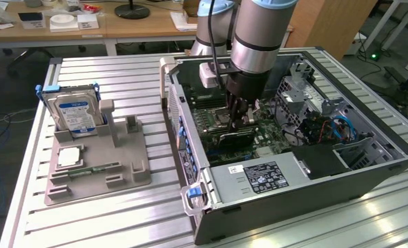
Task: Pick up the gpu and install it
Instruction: 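Press down on the gpu until it lock into place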
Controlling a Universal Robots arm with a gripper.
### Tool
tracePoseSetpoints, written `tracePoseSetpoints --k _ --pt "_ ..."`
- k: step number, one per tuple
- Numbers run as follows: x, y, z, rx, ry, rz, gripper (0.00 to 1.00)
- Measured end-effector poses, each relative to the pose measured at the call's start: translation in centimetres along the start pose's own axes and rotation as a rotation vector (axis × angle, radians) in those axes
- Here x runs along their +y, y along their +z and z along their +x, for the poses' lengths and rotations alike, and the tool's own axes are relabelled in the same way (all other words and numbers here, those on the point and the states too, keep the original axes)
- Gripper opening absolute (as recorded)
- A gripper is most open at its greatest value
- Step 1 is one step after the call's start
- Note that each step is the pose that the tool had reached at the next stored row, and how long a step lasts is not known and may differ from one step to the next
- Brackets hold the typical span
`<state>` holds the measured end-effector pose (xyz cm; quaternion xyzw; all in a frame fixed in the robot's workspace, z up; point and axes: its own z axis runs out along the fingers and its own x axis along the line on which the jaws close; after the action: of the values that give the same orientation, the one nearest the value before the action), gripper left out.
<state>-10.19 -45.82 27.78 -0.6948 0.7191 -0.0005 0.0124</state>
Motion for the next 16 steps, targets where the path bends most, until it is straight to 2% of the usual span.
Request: tracePoseSetpoints --k 6,11,16 --pt "0.12 0.00 0.0 -0.0002 0.000 0.0000 0.10" --pt "1.01 -0.02 0.0 -0.0002 0.000 -0.0013 0.10" --pt "1.08 -0.41 0.0 -0.0001 -0.001 -0.0034 0.10"
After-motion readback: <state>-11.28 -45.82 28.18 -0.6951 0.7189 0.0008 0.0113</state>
